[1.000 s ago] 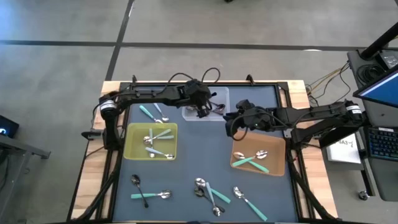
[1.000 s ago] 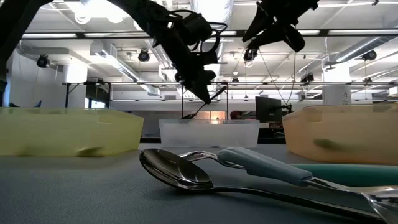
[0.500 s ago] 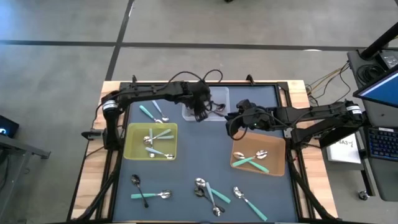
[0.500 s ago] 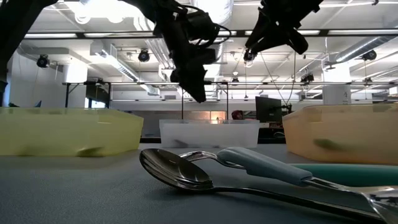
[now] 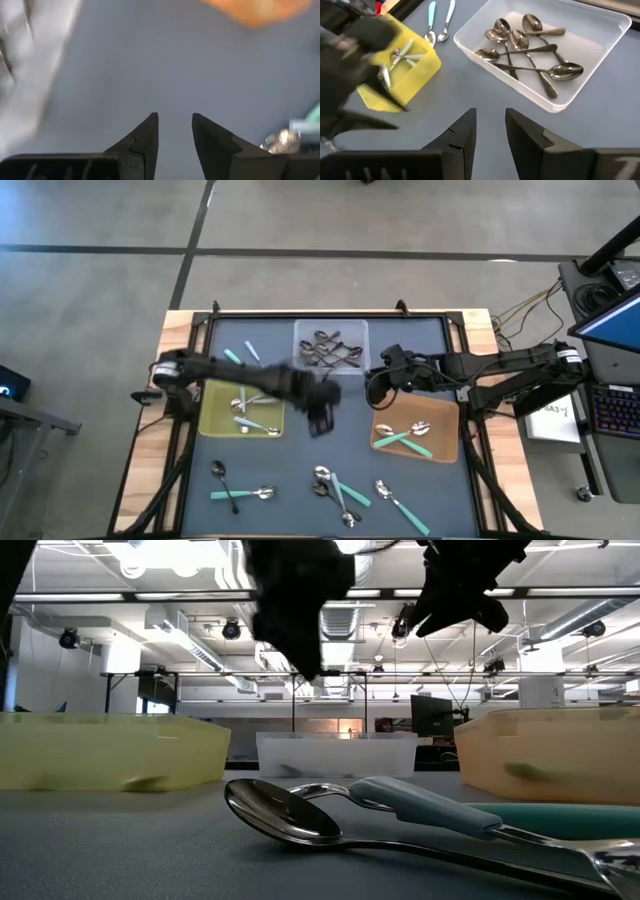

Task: Sort silverware by color (type)
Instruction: Put the black spoon into the transparent bin, then put the green spoon into the orange bin

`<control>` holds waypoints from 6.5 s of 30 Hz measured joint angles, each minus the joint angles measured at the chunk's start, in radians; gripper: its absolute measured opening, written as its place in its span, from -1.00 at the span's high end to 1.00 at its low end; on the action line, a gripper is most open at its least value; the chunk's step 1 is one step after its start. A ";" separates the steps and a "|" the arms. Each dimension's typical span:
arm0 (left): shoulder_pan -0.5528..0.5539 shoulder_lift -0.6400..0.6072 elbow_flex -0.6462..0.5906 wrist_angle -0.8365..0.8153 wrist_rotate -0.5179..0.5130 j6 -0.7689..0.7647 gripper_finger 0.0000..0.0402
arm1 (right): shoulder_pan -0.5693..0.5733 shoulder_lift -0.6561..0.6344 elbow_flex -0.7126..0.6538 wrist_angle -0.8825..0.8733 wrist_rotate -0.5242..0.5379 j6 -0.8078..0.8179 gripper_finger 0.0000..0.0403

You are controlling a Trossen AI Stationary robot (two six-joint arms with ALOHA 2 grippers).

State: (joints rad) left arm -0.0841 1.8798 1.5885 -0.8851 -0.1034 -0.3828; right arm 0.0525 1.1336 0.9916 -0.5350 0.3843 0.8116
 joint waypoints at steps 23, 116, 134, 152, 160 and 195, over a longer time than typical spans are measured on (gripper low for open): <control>-0.688 -0.030 -0.229 -0.411 0.127 -1.649 0.50 | 0.042 0.002 -0.008 -0.014 0.000 -0.036 0.53; 0.277 -0.326 -0.371 0.628 -0.192 -0.065 1.00 | 0.042 0.002 -0.019 0.066 -0.228 0.022 0.53; 0.572 -0.151 -0.371 0.672 0.182 0.113 0.88 | 0.039 0.002 -0.019 -0.167 -0.114 0.143 0.53; 0.575 -0.151 -0.208 0.618 0.418 0.297 0.41 | 0.182 0.014 -0.019 -0.207 -0.577 0.431 0.53; 0.545 -0.151 -0.078 0.577 0.549 0.319 0.39 | 0.389 0.039 -0.019 -0.174 -0.623 0.530 0.53; 0.243 -0.153 0.591 0.264 0.546 0.250 0.39 | 0.748 0.536 0.013 0.127 -0.615 0.772 0.53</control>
State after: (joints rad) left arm 0.1590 1.7271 2.1798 -0.6209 0.4428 -0.1326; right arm 0.8009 1.6700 1.0050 -0.4085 -0.2302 1.5837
